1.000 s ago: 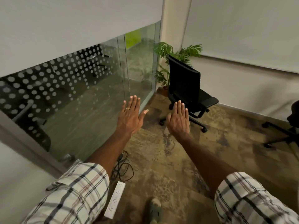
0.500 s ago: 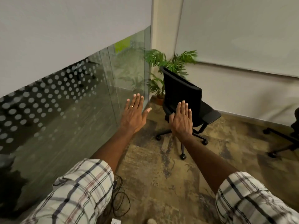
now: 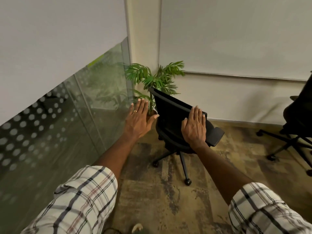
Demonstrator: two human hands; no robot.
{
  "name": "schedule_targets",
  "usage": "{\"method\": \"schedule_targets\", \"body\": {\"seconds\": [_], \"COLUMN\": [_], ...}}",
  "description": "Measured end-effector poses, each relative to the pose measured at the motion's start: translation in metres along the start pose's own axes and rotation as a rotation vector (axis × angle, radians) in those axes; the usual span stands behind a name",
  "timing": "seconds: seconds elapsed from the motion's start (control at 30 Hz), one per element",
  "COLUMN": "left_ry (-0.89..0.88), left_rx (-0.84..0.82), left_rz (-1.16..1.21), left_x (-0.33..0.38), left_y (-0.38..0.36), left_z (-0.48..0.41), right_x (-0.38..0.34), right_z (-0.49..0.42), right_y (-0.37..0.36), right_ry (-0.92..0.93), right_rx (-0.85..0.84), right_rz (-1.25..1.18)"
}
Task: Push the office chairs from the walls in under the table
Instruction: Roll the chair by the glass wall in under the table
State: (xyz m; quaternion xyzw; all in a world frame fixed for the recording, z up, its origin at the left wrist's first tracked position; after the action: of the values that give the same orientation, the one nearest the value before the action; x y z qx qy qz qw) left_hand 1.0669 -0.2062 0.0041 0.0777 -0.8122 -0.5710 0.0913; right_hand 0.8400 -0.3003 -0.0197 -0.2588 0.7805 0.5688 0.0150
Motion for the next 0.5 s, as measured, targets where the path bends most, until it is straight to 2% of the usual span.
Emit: {"method": "schedule_targets", "body": {"seconds": [0.07,0.17,0.23,0.3,0.47,0.5], "left_ry": [-0.026,-0.064,-0.085,-0.138,-0.174,-0.178], "left_rx": [0.021,-0.035,0.021,-0.054,-0.112,-0.081], "left_rz": [0.017,0.048,0.047,0.065,0.078,0.087], "left_x": [-0.011,-0.038,-0.037,-0.038,-0.046,-0.048], "left_y": [-0.005,-0.020,-0.025,-0.045,-0.094,-0.097], "left_z": [-0.036,-0.114,-0.113,-0.147,-0.223,-0.221], "right_x": [-0.006,-0.023,-0.022,-0.020,-0.010,-0.012], "right_z": [-0.024,-0.083,-0.077,-0.101,-0.161,-0.156], "right_y": [-0.007,-0.029,-0.035,-0.053,-0.089,-0.088], "right_ry": [-0.030,-0.089,-0.079,-0.151,-0.219,-0.208], "right_rx": [0.029,0.035,0.038,0.013,-0.027,-0.023], "right_rz": [-0.014,-0.013,0.027,0.028,0.052,0.069]}}
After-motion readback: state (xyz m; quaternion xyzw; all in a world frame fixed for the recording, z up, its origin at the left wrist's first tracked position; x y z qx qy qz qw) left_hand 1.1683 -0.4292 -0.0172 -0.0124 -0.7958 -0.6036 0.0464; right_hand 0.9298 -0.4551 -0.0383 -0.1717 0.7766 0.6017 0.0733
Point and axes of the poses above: each hand's wrist, its own z-axis away from the middle knuckle, its own y-axis out of the back of the hand, x = y × z, the point moved 2 cm from there along -z, towards the middle knuckle, and after that the axes turned 3 degrees about x, right-handed, at the moved point
